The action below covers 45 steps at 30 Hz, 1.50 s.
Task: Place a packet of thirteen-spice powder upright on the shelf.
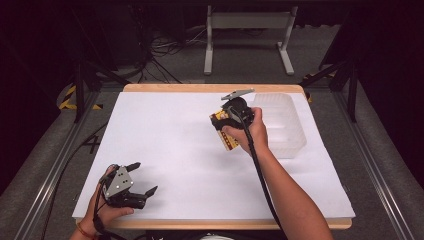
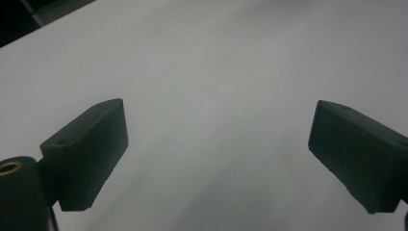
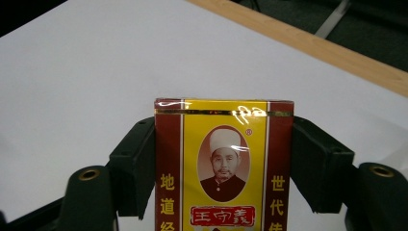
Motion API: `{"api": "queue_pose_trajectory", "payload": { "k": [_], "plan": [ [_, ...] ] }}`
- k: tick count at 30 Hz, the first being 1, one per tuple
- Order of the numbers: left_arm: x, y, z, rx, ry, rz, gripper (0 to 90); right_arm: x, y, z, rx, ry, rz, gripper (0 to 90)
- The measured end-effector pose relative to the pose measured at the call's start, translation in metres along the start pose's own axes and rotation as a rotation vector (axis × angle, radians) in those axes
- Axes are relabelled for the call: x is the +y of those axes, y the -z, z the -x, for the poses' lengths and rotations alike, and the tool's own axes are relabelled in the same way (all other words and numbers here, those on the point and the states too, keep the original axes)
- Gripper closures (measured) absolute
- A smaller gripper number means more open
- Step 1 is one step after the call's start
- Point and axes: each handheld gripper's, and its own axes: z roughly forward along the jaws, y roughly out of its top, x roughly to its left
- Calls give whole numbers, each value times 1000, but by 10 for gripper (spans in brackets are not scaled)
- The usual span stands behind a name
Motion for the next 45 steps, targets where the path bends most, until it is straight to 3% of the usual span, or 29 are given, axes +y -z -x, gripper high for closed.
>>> {"api": "queue_pose_trajectory", "payload": {
  "k": [11,18,26,39,45],
  "plan": [
    [0,-1,0,1,-7,-9,72,-2,24,5,-44,13,66,329],
    [-1,-1,0,2,-8,-12,72,-4,36,16,-78,6,101,329],
    [0,-2,1,-3,-15,-17,71,-7,47,45,-136,-36,126,329],
    [-1,-3,1,-9,-16,-23,71,-20,37,94,-207,-148,145,328],
    [-1,-3,2,-11,-16,-29,71,-26,36,103,-223,-168,148,329]
  ]
}}
